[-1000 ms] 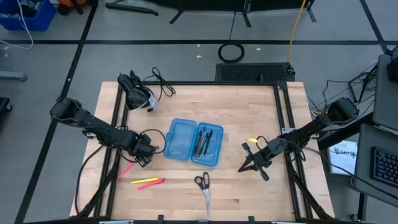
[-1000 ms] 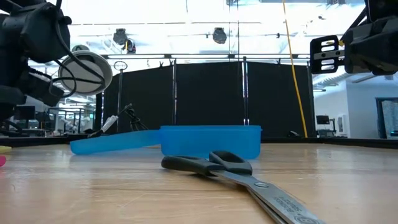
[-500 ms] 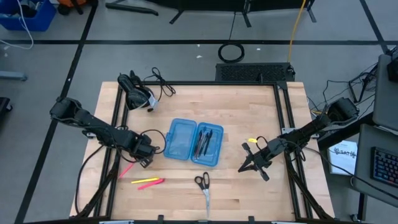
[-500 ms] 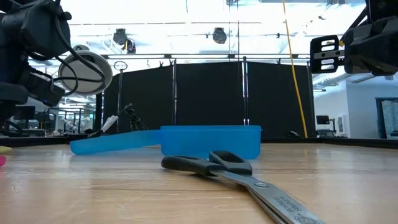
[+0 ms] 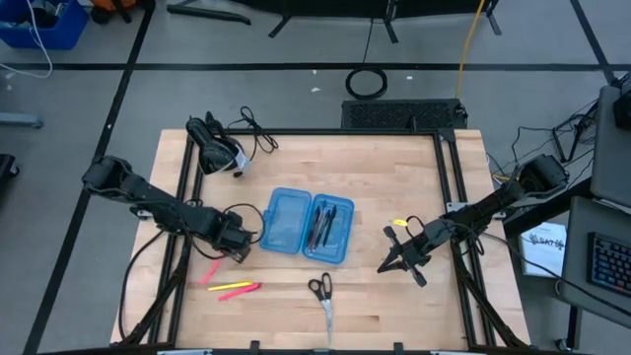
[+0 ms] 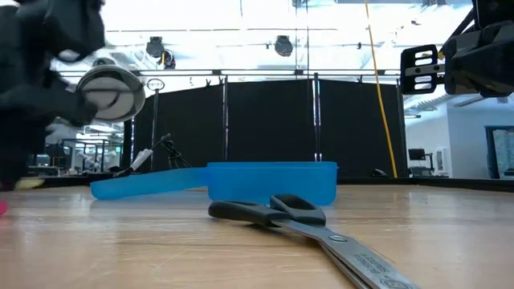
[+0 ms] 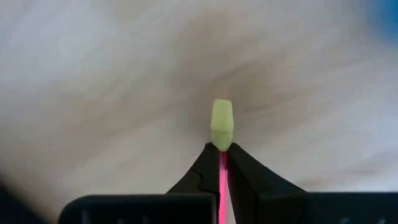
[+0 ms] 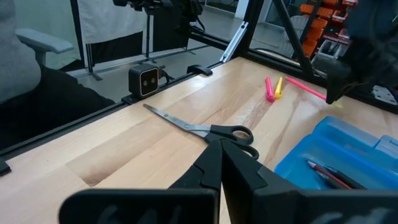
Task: Pick & place school supplies into a supply box
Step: Put the pink pencil into the supply box
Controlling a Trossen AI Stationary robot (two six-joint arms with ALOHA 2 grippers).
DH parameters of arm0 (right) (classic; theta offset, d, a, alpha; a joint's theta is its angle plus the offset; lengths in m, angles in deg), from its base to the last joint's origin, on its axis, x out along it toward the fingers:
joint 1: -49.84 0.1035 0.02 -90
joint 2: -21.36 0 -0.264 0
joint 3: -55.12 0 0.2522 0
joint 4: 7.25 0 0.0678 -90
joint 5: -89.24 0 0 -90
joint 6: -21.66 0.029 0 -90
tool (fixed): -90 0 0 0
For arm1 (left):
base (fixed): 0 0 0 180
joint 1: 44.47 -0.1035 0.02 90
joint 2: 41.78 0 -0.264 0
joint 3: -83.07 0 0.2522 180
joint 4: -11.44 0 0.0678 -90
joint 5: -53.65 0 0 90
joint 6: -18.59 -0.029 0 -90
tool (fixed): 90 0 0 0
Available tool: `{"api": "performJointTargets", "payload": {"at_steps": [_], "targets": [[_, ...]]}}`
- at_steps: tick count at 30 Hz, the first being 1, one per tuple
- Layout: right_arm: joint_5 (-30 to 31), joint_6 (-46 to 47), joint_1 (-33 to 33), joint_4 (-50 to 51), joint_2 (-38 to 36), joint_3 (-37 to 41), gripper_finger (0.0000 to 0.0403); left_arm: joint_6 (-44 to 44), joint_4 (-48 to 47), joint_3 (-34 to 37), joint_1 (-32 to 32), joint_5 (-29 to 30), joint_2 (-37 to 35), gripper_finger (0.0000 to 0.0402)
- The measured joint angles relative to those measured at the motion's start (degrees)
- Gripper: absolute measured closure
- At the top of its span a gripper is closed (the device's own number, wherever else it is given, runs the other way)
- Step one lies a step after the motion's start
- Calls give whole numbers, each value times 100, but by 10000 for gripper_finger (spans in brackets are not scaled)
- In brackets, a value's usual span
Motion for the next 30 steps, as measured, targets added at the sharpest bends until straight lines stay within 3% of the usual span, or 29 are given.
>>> {"api": "performJointTargets", "payload": {"at_steps": [12,17,24,30], "targets": [[-20,-38,0,-43,2,0,403,207,92,-910,2,182,-11,389],[-22,-12,0,-128,2,0,403,278,1124,-1247,0,450,-13,389],[-22,1,0,-131,2,0,403,-428,3245,-1402,-74,1600,55,390],[-24,3,0,-207,2,0,403,-975,3656,-1640,-542,1720,556,390]]}}
